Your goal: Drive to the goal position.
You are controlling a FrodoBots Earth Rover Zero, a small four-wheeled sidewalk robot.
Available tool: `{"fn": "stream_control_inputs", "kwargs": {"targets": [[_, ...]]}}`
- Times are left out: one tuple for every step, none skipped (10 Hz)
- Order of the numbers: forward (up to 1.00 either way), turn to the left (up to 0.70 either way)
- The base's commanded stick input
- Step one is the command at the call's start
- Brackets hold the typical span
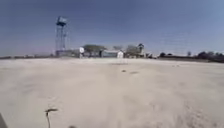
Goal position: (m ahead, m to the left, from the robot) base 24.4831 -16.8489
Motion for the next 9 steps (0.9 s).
{"fn": "stream_control_inputs", "kwargs": {"targets": [[0.85,0.00],[0.85,0.00],[0.85,0.00],[0.85,0.00],[0.85,0.00],[0.85,0.00],[0.85,0.00],[0.85,0.00],[0.85,0.00]]}}
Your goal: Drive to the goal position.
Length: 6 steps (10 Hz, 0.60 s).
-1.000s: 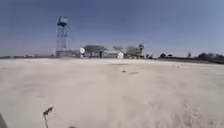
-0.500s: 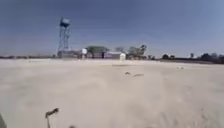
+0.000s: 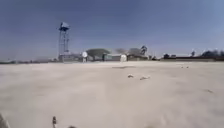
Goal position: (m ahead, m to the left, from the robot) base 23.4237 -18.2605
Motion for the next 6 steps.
{"fn": "stream_control_inputs", "kwargs": {"targets": [[0.85,0.00],[0.85,0.00],[0.85,0.00],[0.85,0.00],[0.85,0.00],[0.85,0.00]]}}
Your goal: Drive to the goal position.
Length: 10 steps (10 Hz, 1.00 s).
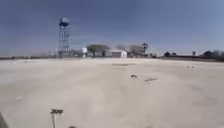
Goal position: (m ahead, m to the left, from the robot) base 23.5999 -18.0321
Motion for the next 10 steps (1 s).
{"fn": "stream_control_inputs", "kwargs": {"targets": [[0.85,0.00],[0.85,0.00],[0.85,0.00],[0.85,-0.16],[0.85,-0.27],[0.85,-0.27],[0.85,-0.14],[0.85,0.00],[0.85,0.00],[0.85,0.00]]}}
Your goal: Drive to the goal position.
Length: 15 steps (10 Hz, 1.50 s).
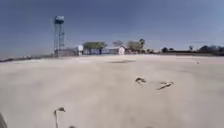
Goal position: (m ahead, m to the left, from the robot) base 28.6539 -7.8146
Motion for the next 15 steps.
{"fn": "stream_control_inputs", "kwargs": {"targets": [[0.85,-0.27],[0.85,-0.27],[0.85,-0.27],[0.85,-0.21],[0.85,-0.03],[0.85,0.00],[0.85,-0.06],[0.85,-0.23],[0.85,-0.14],[0.85,0.00],[0.85,0.00],[0.85,0.00],[0.85,0.00],[0.85,0.00],[0.85,0.13]]}}
